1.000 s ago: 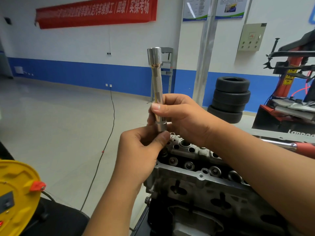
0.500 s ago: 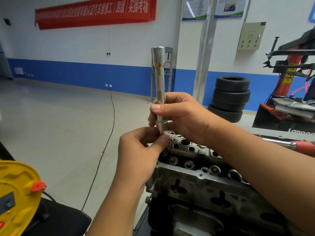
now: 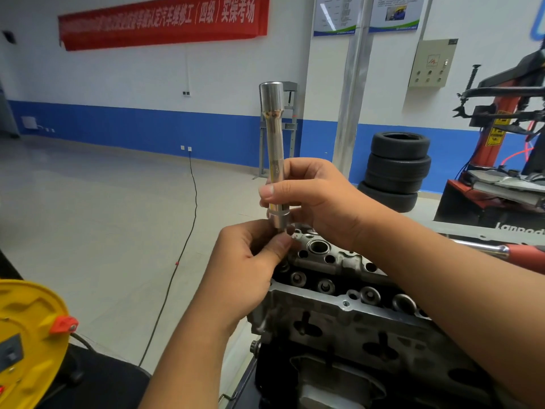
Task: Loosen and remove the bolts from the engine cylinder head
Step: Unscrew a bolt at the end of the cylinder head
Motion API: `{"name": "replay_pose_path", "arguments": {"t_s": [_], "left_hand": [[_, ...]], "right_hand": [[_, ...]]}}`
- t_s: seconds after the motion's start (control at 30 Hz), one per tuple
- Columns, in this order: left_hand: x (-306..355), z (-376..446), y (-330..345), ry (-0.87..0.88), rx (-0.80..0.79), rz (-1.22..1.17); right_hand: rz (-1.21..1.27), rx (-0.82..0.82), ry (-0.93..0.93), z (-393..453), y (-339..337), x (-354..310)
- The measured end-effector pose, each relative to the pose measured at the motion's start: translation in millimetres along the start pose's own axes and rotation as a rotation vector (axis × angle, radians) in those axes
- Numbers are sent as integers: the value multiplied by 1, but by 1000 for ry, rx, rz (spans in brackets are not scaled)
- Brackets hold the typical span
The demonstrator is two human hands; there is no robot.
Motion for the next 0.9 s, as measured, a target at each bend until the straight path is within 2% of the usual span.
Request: {"name": "replay_pose_path", "arguments": {"t_s": [0.07,0.2,0.3,0.4,0.53,0.6,0.73,0.8,0.9], "left_hand": [[-2,1,-1,-6,-11,17],[0,1,-4,11,156,-17],[2,0,-6,46,213,-54],[2,1,-6,35,171,-12],[-1,-1,-3,17,-17,-50],[-2,-1,-3,10,14,-33],[3,-3,-3,36,200,-47],[2,-2,-5,41,206,-65],[-1,-1,-2,-11,11,-104]], "right_hand": [[0,1,4,0,-1,0],[1,-22,-6,0,1,-1],[-22,-28,-12,-1,2,-1],[-41,-23,-13,0,1,-1],[-45,-23,-13,0,1,-2],[-39,-27,-11,0,1,-2],[-39,-44,-17,0,3,-3],[-49,-56,-22,-1,4,-4],[-60,-51,-24,-1,5,-5]]}}
Point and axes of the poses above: each hand's wrist, its own z-axis towards the middle knuckle, its own y-axis out of the palm, x = y × z, the point moved 3 cm from there along z, towards the middle knuckle, and after that the axes turned 10 degrees about -y, right-handed, at the moved point
